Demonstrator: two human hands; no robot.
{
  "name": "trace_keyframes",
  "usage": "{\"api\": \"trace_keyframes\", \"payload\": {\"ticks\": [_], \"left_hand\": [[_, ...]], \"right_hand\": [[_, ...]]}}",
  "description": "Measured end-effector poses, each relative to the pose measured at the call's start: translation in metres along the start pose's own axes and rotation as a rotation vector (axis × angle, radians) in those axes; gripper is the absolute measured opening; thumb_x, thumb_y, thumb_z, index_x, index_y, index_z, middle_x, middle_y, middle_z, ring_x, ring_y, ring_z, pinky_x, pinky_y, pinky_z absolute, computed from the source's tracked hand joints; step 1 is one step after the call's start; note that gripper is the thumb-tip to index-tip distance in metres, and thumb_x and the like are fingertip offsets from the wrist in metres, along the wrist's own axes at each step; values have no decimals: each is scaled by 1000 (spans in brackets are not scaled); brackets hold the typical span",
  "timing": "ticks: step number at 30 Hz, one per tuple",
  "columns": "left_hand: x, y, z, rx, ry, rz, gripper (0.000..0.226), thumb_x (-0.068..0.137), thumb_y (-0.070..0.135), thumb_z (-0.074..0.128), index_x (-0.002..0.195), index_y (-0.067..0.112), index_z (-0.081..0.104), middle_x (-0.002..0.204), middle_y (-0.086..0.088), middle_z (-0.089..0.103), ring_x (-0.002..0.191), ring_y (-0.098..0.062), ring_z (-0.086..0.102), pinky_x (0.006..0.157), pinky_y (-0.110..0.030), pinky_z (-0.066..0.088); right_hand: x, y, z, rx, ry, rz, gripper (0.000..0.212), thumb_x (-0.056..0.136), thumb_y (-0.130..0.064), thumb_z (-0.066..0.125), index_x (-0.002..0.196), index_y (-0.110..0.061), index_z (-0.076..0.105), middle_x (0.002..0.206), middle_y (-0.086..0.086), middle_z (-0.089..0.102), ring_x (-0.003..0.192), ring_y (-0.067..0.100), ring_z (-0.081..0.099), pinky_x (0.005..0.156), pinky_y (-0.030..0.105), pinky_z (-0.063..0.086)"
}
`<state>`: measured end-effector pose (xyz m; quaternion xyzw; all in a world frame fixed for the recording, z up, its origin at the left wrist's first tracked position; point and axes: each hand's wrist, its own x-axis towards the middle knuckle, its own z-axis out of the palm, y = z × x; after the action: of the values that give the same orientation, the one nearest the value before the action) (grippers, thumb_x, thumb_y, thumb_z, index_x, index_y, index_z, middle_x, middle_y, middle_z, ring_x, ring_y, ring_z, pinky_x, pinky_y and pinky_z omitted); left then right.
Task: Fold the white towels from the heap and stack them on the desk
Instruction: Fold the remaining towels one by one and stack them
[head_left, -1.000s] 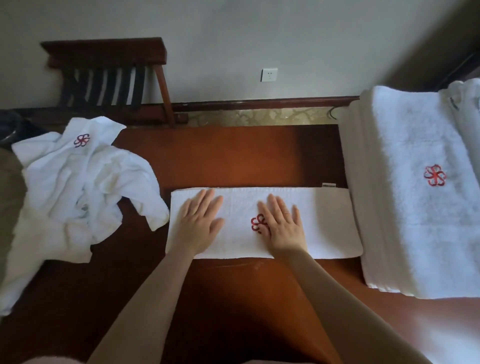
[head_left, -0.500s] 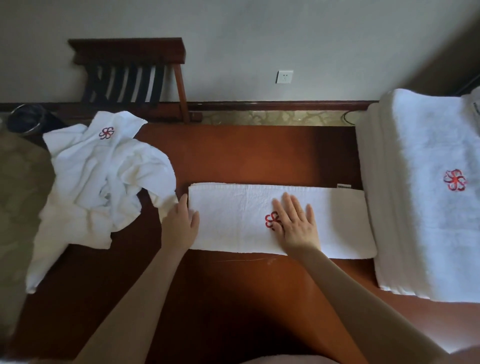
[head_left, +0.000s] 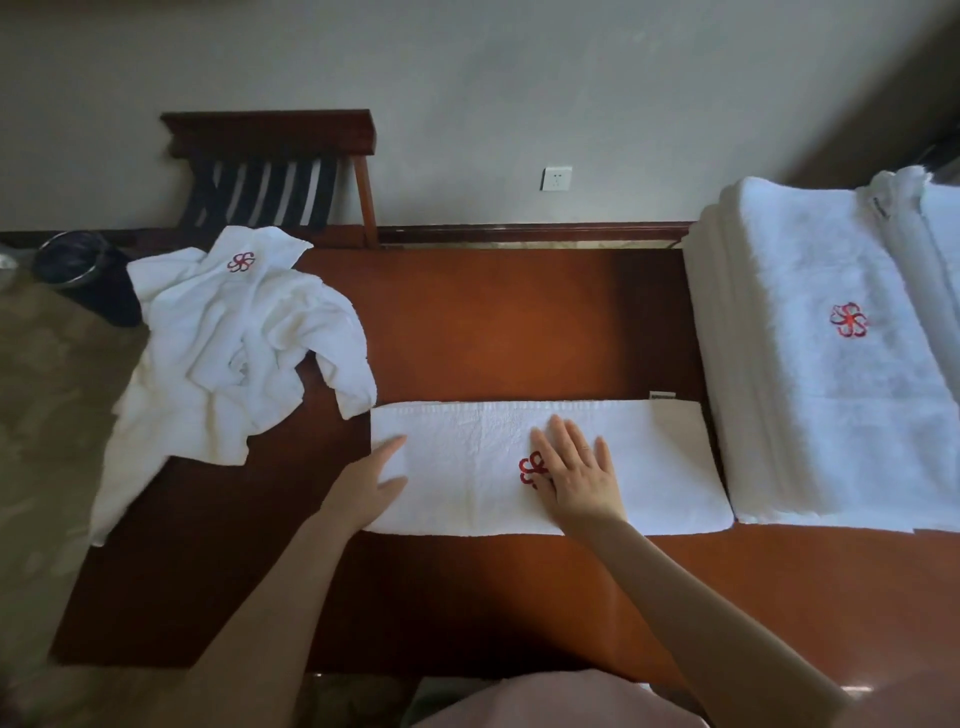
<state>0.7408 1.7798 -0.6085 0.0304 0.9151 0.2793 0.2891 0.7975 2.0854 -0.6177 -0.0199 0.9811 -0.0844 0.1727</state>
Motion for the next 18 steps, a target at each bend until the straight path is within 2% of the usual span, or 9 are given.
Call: {"api": "trace_keyframes", "payload": {"ticks": [3,6,10,13,18], "left_hand": [[-17,-11,6,10,98,5,58,96,22,54,148,28,31,151,-2,38,136,-21,38,107,-31,32],[-30,-17,8,73,163,-17,57,97,21,53,149,26,31,149,-4,41,134,-23,41,106,-36,36],[-41,-27,7,130,193,-56,57,97,23,52,149,26,30,146,-4,45,130,-24,45,102,-36,40],[-45,-28,7,127,179,-71,57,97,24,52,149,26,29,146,-4,45,129,-24,46,100,-36,41],[-44,-23,6,88,158,-100,59,96,20,53,149,24,28,145,-6,45,129,-26,46,101,-36,40]], "right_hand": [[-13,-12,-1,17,-12,-21,54,102,-45,23,153,-32,11,162,-3,-4,148,19,-9,120,44,-6],[-26,-12,-5,46,34,-37,50,102,-36,32,150,-25,25,161,-1,13,147,20,11,119,38,11],[-52,26,-16,55,126,196,46,100,-35,40,145,-28,32,157,3,23,141,24,27,114,39,28],[-74,66,-23,64,142,325,47,95,-34,50,141,-30,39,149,5,33,132,27,36,102,40,39],[-73,99,-33,185,16,375,59,91,-37,59,145,-32,36,143,9,38,125,30,41,94,40,46]]}}
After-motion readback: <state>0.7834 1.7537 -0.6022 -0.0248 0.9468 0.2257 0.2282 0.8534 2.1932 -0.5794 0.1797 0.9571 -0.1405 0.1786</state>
